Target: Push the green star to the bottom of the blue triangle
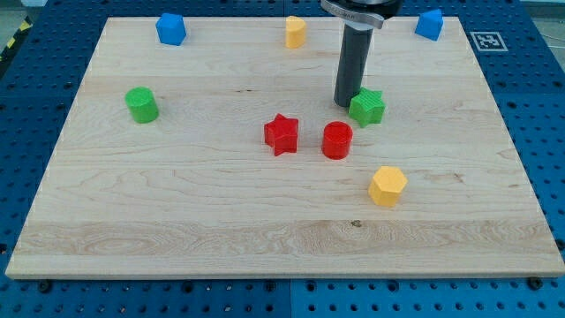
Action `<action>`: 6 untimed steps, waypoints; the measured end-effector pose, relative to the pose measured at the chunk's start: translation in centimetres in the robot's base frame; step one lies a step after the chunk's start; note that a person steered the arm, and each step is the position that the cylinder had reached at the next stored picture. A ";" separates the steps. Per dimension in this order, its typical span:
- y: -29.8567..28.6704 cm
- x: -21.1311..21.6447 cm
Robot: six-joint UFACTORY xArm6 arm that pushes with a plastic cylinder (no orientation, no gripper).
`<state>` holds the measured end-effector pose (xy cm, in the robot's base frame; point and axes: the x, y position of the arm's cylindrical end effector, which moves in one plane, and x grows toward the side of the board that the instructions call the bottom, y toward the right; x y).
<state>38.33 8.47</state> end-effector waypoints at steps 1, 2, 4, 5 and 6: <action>0.0 0.2; 0.0 0.2; 0.8 0.3; 0.6 0.9; 0.6 1.7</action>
<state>40.08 9.02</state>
